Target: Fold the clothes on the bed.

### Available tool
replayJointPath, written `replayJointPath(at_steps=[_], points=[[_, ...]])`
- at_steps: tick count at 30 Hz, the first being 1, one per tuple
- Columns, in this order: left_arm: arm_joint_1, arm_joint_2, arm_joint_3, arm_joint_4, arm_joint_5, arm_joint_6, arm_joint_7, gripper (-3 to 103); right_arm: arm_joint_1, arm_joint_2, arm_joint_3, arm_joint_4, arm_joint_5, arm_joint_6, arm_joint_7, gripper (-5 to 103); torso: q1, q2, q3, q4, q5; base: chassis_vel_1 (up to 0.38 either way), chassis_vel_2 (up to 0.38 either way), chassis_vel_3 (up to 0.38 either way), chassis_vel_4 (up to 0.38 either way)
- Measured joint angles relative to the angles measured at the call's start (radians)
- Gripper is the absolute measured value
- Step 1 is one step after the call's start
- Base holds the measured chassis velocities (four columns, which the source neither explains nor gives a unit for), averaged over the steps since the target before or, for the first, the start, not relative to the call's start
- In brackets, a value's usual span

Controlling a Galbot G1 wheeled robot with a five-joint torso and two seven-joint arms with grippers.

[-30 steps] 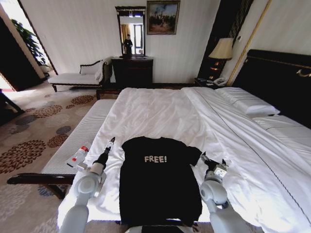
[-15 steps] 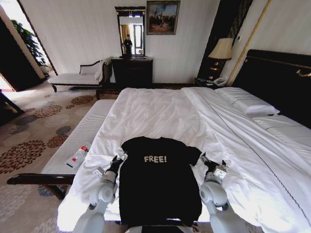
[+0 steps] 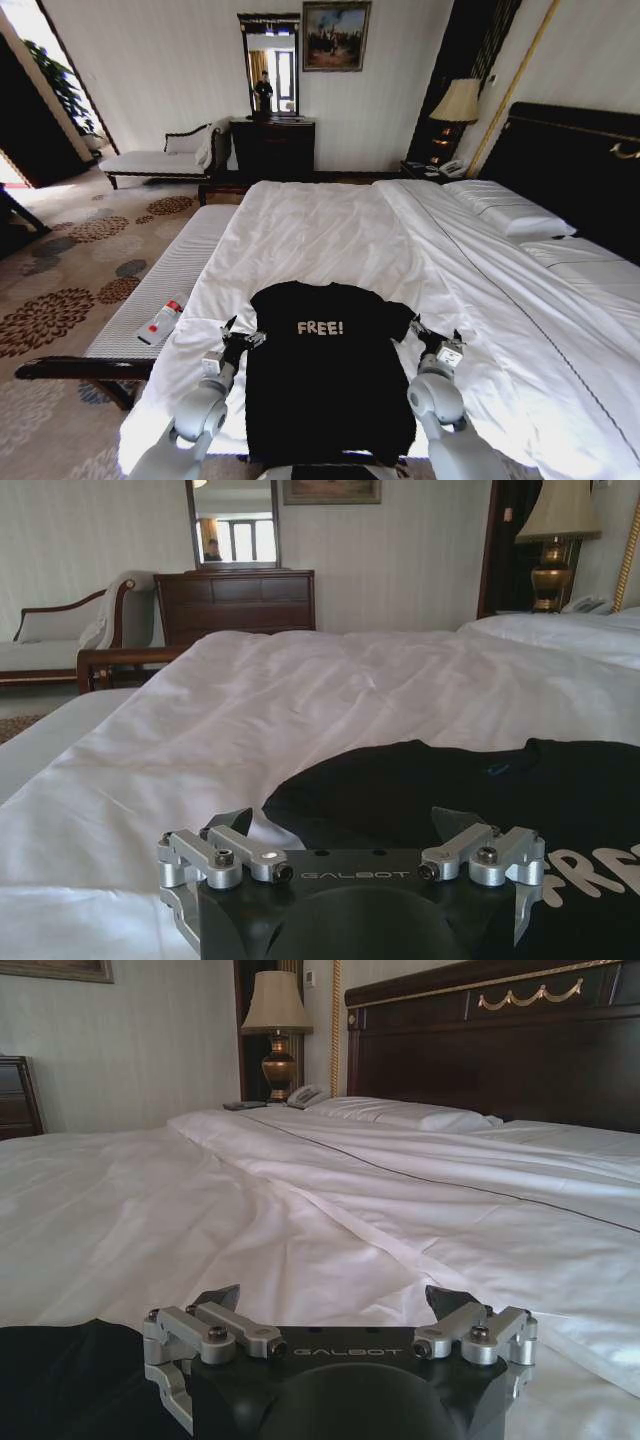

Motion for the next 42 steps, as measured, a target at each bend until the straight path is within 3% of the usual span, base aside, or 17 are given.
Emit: replayJointPath(at_steps=[5,12,18,19,20,22,26,28,31,34,37,42], points=[[-0.03,-0.038,0.05,0.06,0.038,0.0,-0.009,103,-0.008,-0.003,0.008,0.004,0.0,0.0,0.0,100,0.0,0.0,0.0,-0.0001,0.0001,0.0,0.0,0.0,0.0],[-0.068,-0.093,0.096,0.138,0.058,-0.018,-0.032,97,-0.012,-0.004,0.011,0.001,0.002,0.0,0.001,100,0.0,0.0,0.0,-0.0001,0.0001,0.0,0.0,0.0,0.0],[-0.086,-0.098,0.101,0.163,0.033,-0.019,-0.05,73,-0.006,0.0,0.005,-0.015,0.001,0.001,0.001,100,0.0,0.0,0.0,0.0,0.0001,0.0,0.0,0.0,0.0],[-0.088,-0.098,0.1,0.164,0.026,-0.018,-0.053,73,-0.005,0.0,0.005,-0.016,0.001,0.001,0.001,100,0.0,0.0,0.0,0.0,0.0001,0.0,0.0,0.0,0.0],[-0.093,-0.097,0.099,0.165,0.005,-0.013,-0.06,62,-0.004,0.001,0.004,-0.019,0.001,0.001,0.001,100,0.0,0.0,0.0,0.0,0.0001,0.0,0.0,0.0,0.0],[-0.096,-0.096,0.098,0.166,-0.006,-0.01,-0.064,62,-0.002,0.001,0.004,-0.02,0.001,0.001,0.001,100,0.0,0.0,0.0,0.0,0.0001,0.0,0.0,0.0,0.0],[-0.11,-0.092,0.089,0.174,-0.034,-0.007,-0.067,41,0.0,0.0,0.004,-0.025,0.001,0.001,0.001,100,0.0,0.0,0.0,0.0,0.0001,0.0,0.0,0.0,0.0],[-0.113,-0.091,0.088,0.176,-0.039,-0.007,-0.067,41,0.0,0.0,0.004,-0.026,0.001,0.001,0.001,100,0.0,0.0,0.0,0.0,0.0001,0.0,0.0,0.0,0.0],[-0.12,-0.088,0.084,0.185,-0.052,-0.006,-0.067,24,-0.001,0.0,0.005,-0.03,0.001,0.002,0.001,100,0.0,0.0,0.0,0.0,0.0,0.0,0.0,0.0,0.0],[-0.124,-0.087,0.078,0.189,-0.059,-0.006,-0.067,19,-0.001,0.0,0.005,-0.031,0.001,0.002,0.001,100,0.0,0.0,0.0,0.0,0.0,0.0,0.0,0.0,0.0],[-0.128,-0.086,0.05,0.187,-0.079,-0.006,-0.069,3,-0.001,0.001,0.005,-0.031,0.001,0.003,0.002,100,0.0,0.0,0.0,0.0,-0.0001,0.0,0.0,0.0,0.0],[-0.123,-0.068,-0.001,0.159,-0.13,-0.01,-0.079,0,-0.007,0.001,0.005,-0.029,-0.001,0.003,0.002,100,0.0,0.0,0.0,-0.0001,-0.0001,0.0,0.0,0.0,0.0]])
